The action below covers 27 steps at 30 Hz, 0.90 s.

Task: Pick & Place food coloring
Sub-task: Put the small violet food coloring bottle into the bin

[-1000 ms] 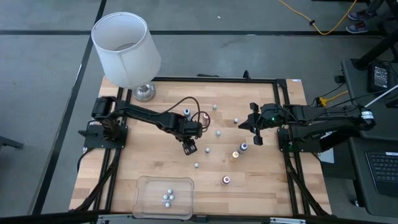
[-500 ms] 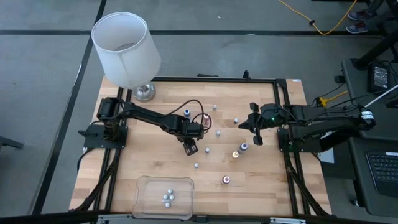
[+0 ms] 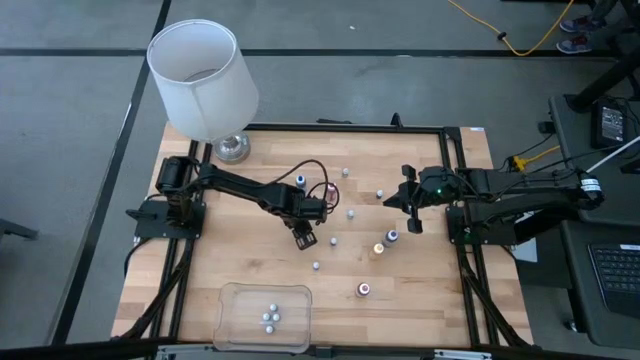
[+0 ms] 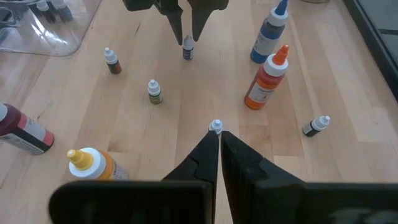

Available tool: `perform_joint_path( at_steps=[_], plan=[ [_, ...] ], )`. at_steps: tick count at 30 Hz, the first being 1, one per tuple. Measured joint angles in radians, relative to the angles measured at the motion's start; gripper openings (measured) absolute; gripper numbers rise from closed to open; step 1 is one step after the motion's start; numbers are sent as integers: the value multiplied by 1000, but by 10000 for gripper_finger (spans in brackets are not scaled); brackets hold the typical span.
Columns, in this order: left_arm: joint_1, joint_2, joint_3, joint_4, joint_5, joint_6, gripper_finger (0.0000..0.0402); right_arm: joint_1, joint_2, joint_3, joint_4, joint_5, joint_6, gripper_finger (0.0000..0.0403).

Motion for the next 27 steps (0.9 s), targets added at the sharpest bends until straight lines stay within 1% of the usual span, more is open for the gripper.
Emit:
perform_joint_path(
  at_steps=[12, 15, 22, 27],
  plan=[
    [0, 0, 0, 3, -6, 6, 127, 0, 0, 0, 0, 0, 0, 23],
    [2, 0, 0, 3, -6, 12, 113, 0, 0, 0, 0, 0, 0, 23],
    [8, 0, 0, 4, 15, 15, 63, 0, 0, 0, 0, 0, 0, 23],
    [7, 8, 3, 10, 22, 14, 48, 0, 0, 0, 0, 0, 0, 23]
  ],
)
